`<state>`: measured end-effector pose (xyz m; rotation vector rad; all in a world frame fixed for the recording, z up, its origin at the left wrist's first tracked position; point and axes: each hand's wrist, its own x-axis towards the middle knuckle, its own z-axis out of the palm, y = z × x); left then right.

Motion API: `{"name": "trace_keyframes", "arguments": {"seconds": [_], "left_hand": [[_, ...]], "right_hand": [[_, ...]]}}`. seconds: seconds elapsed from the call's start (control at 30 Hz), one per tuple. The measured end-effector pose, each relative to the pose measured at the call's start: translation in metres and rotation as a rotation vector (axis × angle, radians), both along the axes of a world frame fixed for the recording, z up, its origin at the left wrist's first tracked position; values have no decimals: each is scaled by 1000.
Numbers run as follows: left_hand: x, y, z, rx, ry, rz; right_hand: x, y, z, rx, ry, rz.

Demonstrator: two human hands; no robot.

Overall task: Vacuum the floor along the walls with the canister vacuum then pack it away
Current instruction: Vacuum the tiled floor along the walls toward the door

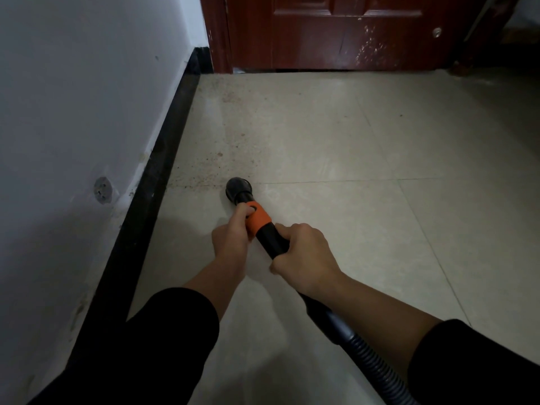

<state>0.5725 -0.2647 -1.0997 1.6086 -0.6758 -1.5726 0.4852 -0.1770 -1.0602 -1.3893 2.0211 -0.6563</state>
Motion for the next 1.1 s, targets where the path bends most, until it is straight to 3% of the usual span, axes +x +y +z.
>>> {"name": "trace_keyframes", "arguments": {"seconds": [0.5,0.83,1.1], "left_hand": [[-26,-10,-3,25,-48,-103],[-57,-28,34,175,-176,-313],[-88,-34,65,237,-231,-294]], "right_hand": [[-31,-6,-12,5,-62,-9],[-69,-13,13,91,-132,-47],[-94,-23,44,176,-229,-59]]}}
